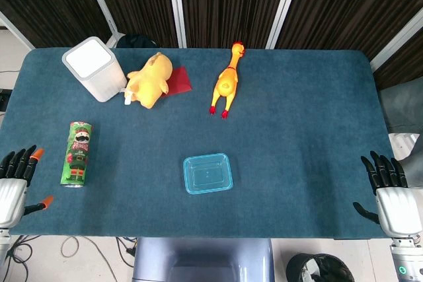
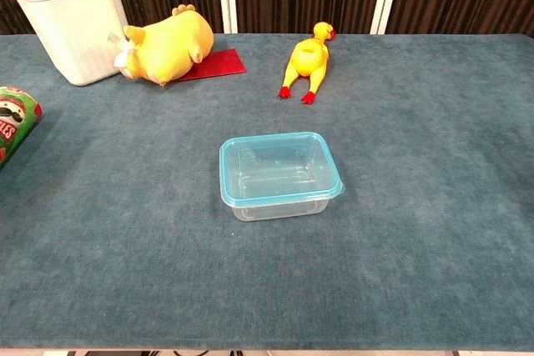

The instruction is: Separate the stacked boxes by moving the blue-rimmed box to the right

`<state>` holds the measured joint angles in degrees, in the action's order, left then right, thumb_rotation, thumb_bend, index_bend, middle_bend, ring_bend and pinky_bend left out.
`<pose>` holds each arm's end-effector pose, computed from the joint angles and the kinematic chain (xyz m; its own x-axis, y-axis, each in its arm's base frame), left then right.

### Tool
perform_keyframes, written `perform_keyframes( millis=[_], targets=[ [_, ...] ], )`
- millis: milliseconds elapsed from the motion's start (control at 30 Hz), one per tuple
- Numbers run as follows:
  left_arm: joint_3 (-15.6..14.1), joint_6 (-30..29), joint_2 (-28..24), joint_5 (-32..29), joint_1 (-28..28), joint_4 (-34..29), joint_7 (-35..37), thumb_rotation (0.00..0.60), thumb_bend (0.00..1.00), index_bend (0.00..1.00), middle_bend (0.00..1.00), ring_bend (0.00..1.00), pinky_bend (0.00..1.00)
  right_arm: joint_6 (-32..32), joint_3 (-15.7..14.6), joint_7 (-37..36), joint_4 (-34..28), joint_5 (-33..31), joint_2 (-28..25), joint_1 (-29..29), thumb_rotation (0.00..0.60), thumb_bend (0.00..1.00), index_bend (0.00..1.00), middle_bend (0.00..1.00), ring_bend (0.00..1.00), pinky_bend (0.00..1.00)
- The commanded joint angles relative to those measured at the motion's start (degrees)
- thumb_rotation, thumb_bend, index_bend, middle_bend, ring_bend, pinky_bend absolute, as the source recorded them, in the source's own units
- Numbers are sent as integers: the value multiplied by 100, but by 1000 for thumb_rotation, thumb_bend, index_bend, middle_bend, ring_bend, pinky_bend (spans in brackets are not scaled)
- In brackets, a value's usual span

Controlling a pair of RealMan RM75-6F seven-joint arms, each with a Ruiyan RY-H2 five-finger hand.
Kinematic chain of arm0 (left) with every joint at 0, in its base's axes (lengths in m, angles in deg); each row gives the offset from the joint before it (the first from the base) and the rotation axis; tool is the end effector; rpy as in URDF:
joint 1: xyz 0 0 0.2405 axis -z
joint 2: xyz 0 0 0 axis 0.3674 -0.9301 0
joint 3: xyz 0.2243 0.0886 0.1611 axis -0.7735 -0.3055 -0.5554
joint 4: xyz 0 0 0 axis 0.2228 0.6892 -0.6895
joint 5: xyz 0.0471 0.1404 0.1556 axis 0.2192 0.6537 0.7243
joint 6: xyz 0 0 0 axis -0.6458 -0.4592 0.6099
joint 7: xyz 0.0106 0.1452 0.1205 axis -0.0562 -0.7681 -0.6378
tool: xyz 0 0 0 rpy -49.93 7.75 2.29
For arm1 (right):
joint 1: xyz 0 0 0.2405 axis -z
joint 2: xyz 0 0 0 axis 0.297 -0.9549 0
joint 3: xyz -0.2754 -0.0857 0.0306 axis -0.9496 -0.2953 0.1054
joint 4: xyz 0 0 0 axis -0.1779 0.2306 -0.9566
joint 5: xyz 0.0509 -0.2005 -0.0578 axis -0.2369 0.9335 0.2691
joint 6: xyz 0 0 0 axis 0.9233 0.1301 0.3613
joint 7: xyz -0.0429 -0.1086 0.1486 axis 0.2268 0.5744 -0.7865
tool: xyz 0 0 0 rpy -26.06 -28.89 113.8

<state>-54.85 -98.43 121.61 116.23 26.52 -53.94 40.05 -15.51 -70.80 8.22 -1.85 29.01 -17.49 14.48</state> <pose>-0.3327 0.2226 0.1546 0.4830 0.0127 0.8755 0.8748 -0.0490 -0.4819 -0.3342 -0.2179 0.1680 0.4729 0.0785 0.8776 -0.8778 -0.0439 0.4769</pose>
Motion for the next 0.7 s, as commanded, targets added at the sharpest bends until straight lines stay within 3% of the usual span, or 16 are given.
perform_keyframes(
  millis=[33, 700],
  targets=[
    [4, 3, -2, -7, 1, 1, 15, 600, 0, 0, 0, 0, 0, 16, -3, 10, -13, -9, -9, -2, 600, 147, 0, 0, 0, 0],
    [-7, 102, -27, -78, 18, -99, 67, 600, 0, 0, 0, 0, 0, 156, -7, 49, -148, -154, -48, -8, 600, 147, 0, 0, 0, 0]
  ],
)
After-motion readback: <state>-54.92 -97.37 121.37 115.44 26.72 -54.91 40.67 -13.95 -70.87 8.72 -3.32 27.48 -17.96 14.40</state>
